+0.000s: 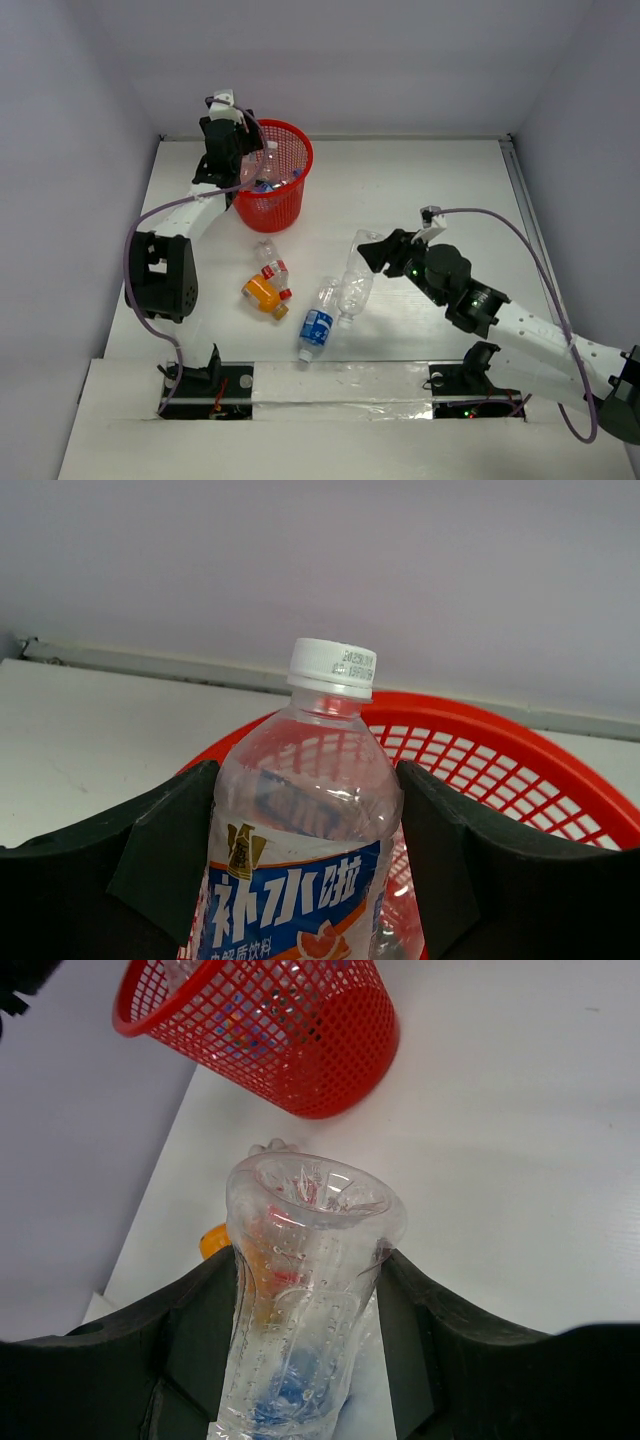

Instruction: Put the plastic bottles in the bin

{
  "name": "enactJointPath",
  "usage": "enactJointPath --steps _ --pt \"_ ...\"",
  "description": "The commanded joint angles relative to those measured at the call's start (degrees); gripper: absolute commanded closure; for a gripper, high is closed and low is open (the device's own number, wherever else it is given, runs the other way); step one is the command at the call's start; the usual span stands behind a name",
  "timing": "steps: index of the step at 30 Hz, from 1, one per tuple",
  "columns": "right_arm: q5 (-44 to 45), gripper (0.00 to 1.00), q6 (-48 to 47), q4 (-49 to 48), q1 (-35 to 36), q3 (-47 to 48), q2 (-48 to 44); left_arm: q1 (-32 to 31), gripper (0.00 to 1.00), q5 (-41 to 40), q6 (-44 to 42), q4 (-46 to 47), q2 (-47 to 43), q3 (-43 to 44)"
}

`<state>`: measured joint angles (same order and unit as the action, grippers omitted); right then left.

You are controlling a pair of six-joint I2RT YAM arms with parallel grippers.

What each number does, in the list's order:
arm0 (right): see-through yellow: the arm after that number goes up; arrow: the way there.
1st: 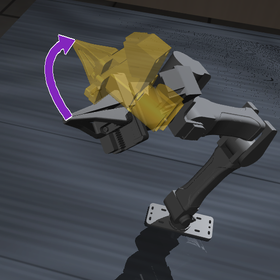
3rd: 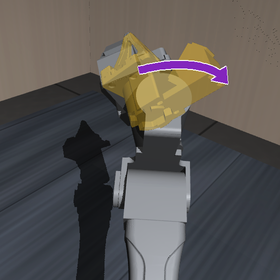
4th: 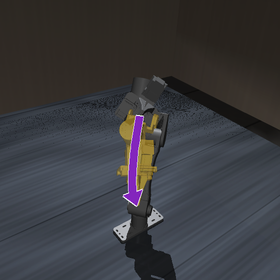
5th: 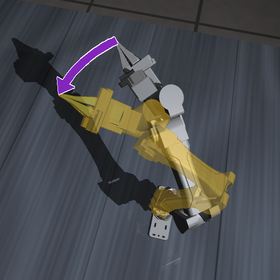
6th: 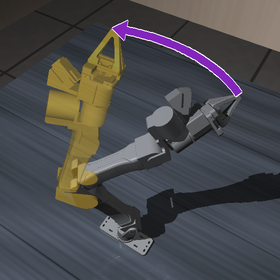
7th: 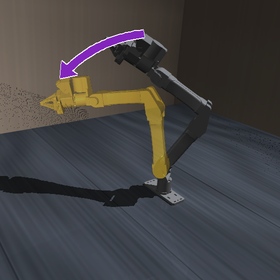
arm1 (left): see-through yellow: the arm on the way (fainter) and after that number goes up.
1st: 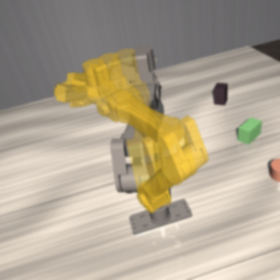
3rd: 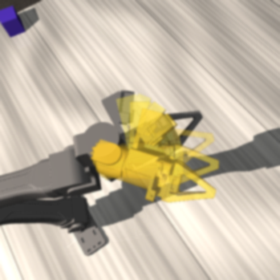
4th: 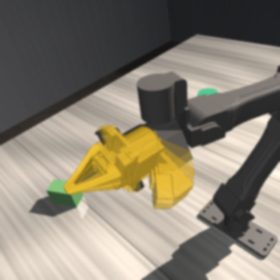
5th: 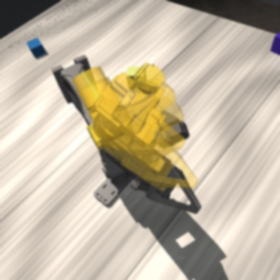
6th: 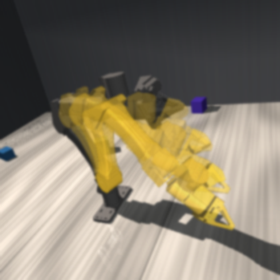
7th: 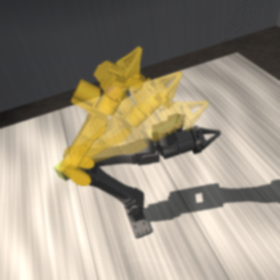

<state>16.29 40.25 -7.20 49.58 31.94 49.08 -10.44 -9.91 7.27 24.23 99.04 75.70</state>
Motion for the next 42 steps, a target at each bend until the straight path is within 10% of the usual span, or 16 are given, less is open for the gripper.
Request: enactJointPath --steps 1,12,27,42 --pt "2.4 0.54 -2.5 0.3 0.5 5.4 -0.1 0.0 0.35 -0.4 -1.8 4.2 -1.2 -1.0" --pt "3.7 0.54 -8.4 -4.4 0.5 20.1 8.8 0.0 0.14 3.8 4.0 4.0 -10.0 -1.3" --pt "14.4 0.54 -32.6 -11.6 0.5 53.3 36.2 0.0 0.31 17.5 25.3 1.1 -38.7 -19.0" --pt "21.4 0.54 -54.8 -8.0 -0.6 94.6 73.0 -0.5 0.32 13.4 18.7 -13.6 -74.3 -38.3"
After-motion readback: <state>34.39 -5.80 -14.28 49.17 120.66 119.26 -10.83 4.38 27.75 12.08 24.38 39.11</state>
